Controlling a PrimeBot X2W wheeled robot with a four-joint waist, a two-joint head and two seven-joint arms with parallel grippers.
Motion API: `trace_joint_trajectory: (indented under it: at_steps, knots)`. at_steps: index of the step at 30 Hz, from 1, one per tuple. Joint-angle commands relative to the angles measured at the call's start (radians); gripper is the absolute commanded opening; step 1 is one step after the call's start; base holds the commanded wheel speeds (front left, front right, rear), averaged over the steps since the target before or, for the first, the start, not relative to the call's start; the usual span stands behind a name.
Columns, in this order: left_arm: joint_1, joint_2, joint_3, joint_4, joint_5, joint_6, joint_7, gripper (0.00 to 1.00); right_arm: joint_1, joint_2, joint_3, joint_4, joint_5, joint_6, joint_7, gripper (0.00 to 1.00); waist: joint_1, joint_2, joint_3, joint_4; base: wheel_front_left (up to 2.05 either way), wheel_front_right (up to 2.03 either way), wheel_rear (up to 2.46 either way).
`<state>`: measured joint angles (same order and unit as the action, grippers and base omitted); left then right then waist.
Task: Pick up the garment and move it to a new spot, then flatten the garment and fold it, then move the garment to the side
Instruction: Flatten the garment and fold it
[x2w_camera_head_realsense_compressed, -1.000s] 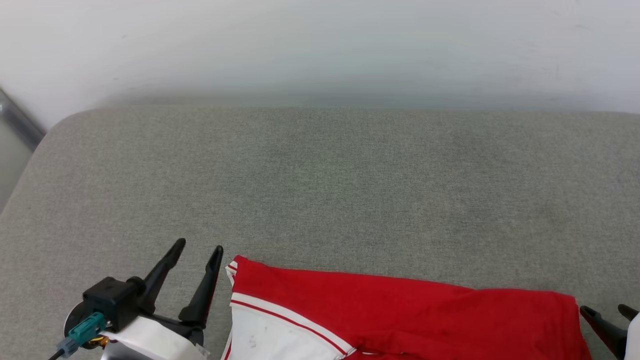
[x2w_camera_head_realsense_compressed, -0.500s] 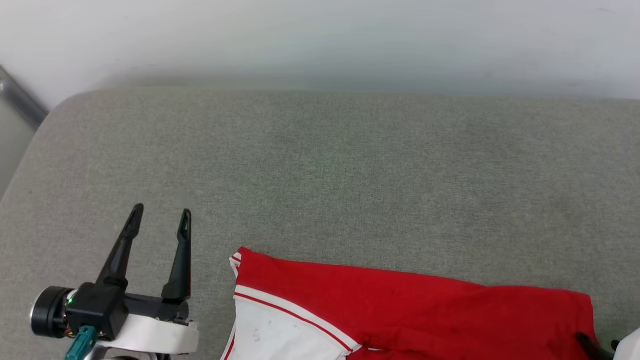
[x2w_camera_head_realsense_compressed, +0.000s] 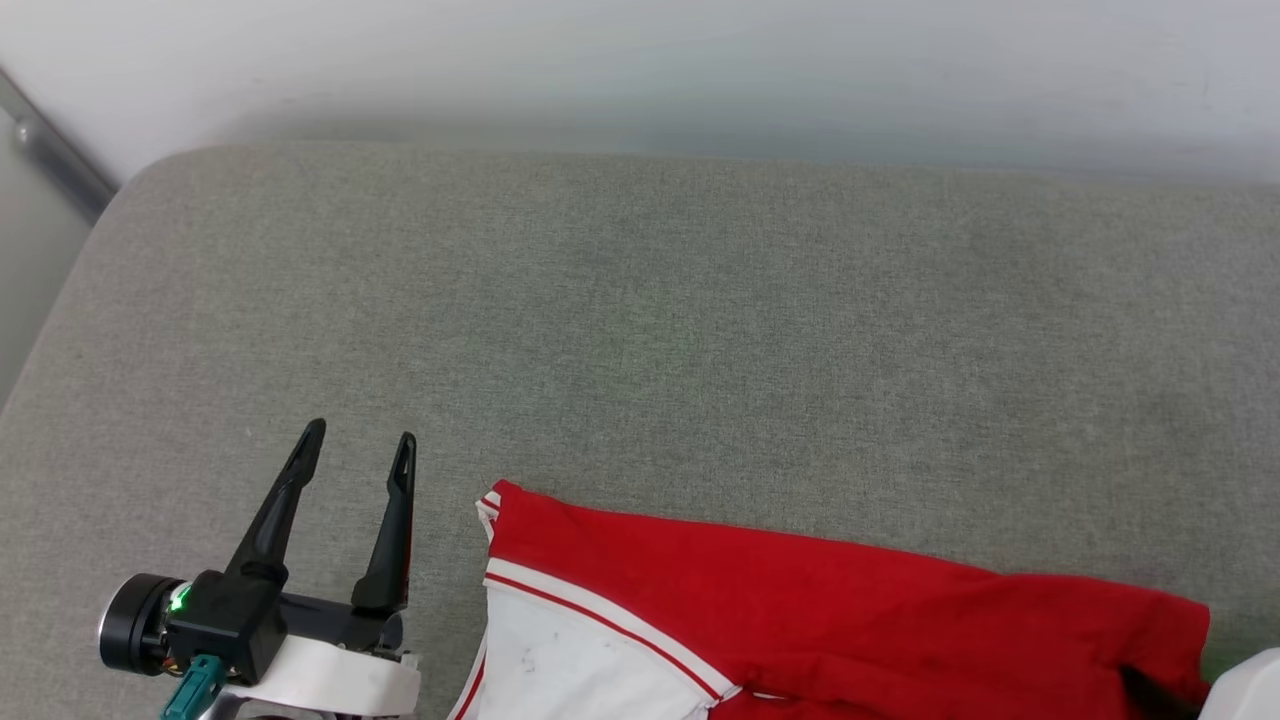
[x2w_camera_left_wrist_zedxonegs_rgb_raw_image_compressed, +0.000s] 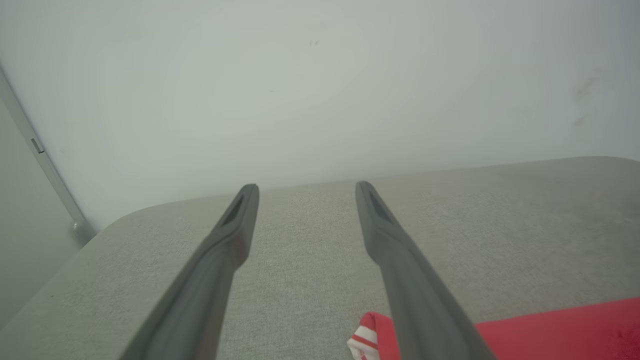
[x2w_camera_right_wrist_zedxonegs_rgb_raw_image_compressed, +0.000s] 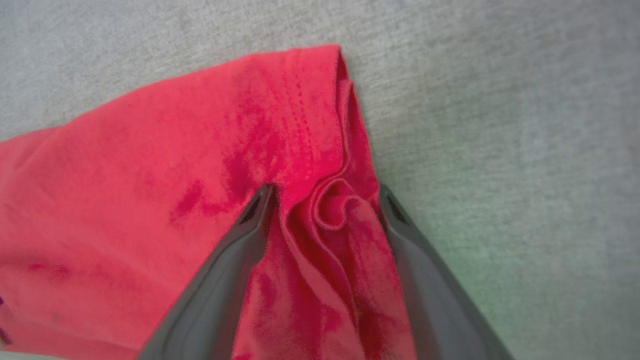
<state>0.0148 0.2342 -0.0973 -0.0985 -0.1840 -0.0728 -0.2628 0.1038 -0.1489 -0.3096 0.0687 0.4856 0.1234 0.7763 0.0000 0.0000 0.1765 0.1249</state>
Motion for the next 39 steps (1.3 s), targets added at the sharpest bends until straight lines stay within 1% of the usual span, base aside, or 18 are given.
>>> trace_joint_trajectory:
  at_steps: [1, 2, 5, 10, 12, 15, 19, 21, 25, 29, 36, 39]
  knots:
    - [0.002, -0.009, 0.01, 0.005, 0.008, -0.009, -0.002, 1.0, 0.02, 0.05, 0.07, 0.048, 0.023, 0.013, 0.02, 0.24, 0.0, 0.0, -0.006, 0.002, 0.0, 0.0, 0.0]
    - [0.004, -0.014, 0.016, 0.006, 0.013, -0.016, -0.002, 1.0, 0.025, 0.043, 0.08, 0.05, 0.026, 0.013, 0.011, 0.0, 0.0, 0.0, -0.01, 0.002, 0.0, 0.0, 0.0]
    - [0.012, -0.024, 0.032, 0.014, 0.024, -0.028, -0.002, 1.0, 0.024, 0.013, 0.083, 0.051, 0.021, 0.01, -0.022, 0.0, 0.0, 0.0, -0.025, 0.002, 0.0, 0.0, 0.0]
    - [0.027, -0.039, 0.053, 0.016, 0.036, -0.041, -0.002, 1.0, 0.014, -0.04, 0.051, 0.037, 0.003, 0.007, -0.071, 0.0, 0.0, 0.0, -0.048, -0.009, 0.0, 0.0, 0.0]
    - [0.034, -0.045, 0.053, 0.018, 0.041, -0.046, -0.002, 1.0, 0.012, -0.064, 0.025, 0.034, -0.005, 0.007, -0.08, 0.0, 0.0, 0.0, -0.056, -0.016, 0.0, 0.0, 0.0]
    - [0.04, -0.047, 0.054, 0.016, 0.047, -0.05, -0.002, 1.0, 0.015, -0.116, -0.018, 0.038, -0.046, 0.007, -0.094, 0.0, 0.0, 0.0, -0.063, -0.026, 0.0, 0.0, 0.0]
    - [0.046, -0.047, 0.058, 0.014, 0.05, -0.054, -0.002, 1.0, -0.011, -0.161, -0.097, 0.065, -0.077, 0.007, -0.116, 0.0, 0.0, 0.0, -0.067, -0.041, 0.0, 0.0, 0.0]
    - [0.045, -0.048, 0.06, 0.013, 0.051, -0.055, -0.002, 1.0, -0.02, -0.179, -0.12, 0.074, -0.093, 0.007, -0.121, 0.0, 0.0, 0.0, -0.067, -0.047, 0.0, 0.0, 0.0]
    - [0.038, -0.05, 0.063, 0.012, 0.053, -0.055, -0.002, 1.0, -0.029, -0.171, -0.125, 0.069, -0.089, 0.007, -0.113, 0.0, 0.0, 0.0, -0.065, -0.055, 0.0, 0.0, 0.0]
    - [0.036, -0.056, 0.06, 0.011, 0.056, -0.056, -0.002, 1.0, -0.012, -0.152, -0.08, 0.026, -0.06, 0.007, -0.081, 0.0, 0.0, 0.0, -0.071, -0.063, 0.0, 0.0, 0.0]
    - [0.045, -0.062, 0.067, 0.013, 0.058, -0.057, -0.002, 1.0, 0.047, -0.109, 0.009, -0.111, -0.012, 0.007, -0.016, 0.0, 0.0, 0.0, -0.088, -0.071, 0.0, 0.0, 0.0]
    - [0.052, -0.085, 0.073, 0.02, 0.016, -0.057, -0.002, 1.0, 0.072, -0.08, 0.061, -0.182, 0.02, 0.007, 0.032, 0.0, 0.0, 0.0, -0.092, -0.069, 0.0, 0.0, 0.0]
